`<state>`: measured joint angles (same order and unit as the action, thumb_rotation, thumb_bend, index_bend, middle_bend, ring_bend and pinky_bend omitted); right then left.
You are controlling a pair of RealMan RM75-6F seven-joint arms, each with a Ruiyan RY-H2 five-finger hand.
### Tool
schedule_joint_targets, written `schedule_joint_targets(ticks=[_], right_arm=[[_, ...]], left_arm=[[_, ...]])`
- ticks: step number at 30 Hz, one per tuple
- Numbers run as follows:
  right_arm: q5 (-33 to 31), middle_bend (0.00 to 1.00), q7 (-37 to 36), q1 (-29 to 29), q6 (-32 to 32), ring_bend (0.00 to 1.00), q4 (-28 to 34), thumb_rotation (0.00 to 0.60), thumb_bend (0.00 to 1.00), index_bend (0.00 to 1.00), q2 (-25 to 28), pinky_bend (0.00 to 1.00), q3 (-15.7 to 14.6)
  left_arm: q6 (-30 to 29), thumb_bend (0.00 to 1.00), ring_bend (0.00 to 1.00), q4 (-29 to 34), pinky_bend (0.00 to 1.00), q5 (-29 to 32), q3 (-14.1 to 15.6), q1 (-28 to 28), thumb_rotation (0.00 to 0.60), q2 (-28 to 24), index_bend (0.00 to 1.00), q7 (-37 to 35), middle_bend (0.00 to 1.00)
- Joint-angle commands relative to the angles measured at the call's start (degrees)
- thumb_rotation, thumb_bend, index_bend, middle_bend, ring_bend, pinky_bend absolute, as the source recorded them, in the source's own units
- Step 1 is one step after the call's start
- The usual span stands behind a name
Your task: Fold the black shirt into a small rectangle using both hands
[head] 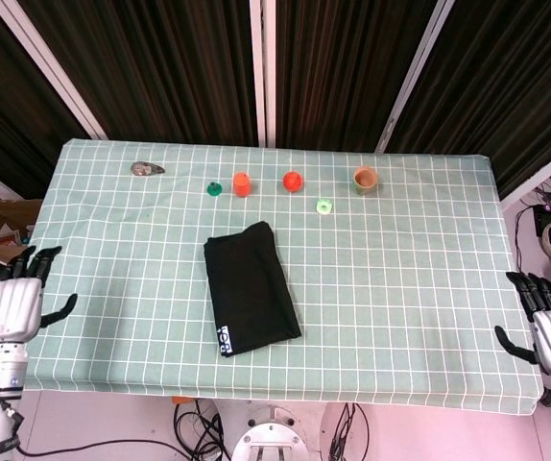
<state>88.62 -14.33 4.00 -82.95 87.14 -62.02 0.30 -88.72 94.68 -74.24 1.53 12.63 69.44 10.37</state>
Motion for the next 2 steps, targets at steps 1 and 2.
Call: schedule_joint_targets(ticks=[1,2], right_arm=[[1.1,0.1,0.4,-0.7,-0.9,0.0,-0.1,0.6,0.3,0.06,-0.5,0.0,-0.7],[1.5,0.1,0.5,-0.7,-1.2,0.0,-0.2,0.6,0.3,0.06,-0.6,0.0,-0.8]], left_arm=[[-4.0,0.26,0.08,0.2,0.15,-3.8,2.9,-4.1,0.584,-0.8,0.14,-0.5,0.15],[-4.8,0.26,0.08,0.3,0.15,-4.6,3.3,-4.9,0.592,-0.8,0.14,-0.6,0.15]])
